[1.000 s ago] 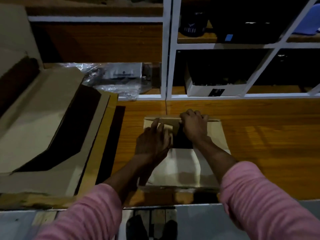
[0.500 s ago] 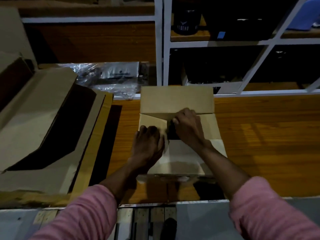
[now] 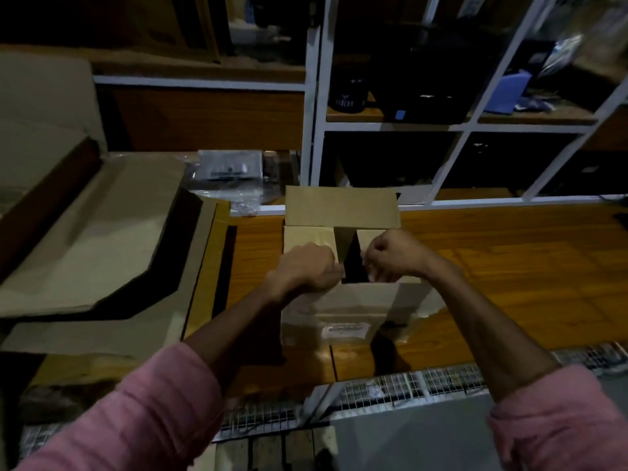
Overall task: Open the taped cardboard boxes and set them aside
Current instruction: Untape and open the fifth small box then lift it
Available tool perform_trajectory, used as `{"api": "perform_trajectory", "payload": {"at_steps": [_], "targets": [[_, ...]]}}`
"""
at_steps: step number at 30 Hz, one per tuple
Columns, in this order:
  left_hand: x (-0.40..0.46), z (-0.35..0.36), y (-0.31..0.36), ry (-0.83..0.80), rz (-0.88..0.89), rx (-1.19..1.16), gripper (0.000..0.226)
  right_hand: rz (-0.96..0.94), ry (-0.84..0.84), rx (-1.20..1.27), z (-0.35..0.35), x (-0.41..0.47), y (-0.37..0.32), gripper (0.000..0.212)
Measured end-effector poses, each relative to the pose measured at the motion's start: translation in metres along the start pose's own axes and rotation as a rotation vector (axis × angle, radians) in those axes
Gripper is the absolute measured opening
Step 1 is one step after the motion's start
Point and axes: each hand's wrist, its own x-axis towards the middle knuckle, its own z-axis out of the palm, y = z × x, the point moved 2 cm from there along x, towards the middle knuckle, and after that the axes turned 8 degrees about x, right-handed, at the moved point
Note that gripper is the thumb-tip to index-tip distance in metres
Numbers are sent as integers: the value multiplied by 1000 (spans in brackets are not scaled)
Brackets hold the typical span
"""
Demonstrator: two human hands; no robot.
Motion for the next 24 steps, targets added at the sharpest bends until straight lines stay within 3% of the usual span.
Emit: {"api": "perform_trajectory", "payload": {"at_steps": [3,5,7,10,13,17,20,24], "targets": [[-19,12,7,-175,142,-115,27,67,-152,-11,14,-19,-4,16],[-30,28,12,-186,239,-199,28,31,-203,-60,33,-29,1,13],[-38,50,16,-156,317,-195,34,4,-260,-29,53,-40,8,22],[-44,86,14,-34,348,36,47,8,-340,33,75,-57,17,54],[-40,110,10,77,333,210,57,0,-194,-126,91,-58,30,65],[-25,122,3,100,251,191,40,-35,60,-295,110,-54,39,34],[-17,124,0,129,197,116,26,-44,-14,-324,122,-47,34,19],[-11,132,-2,207,208,17,29,-49,-52,-68,129,-40,27,31]]}}
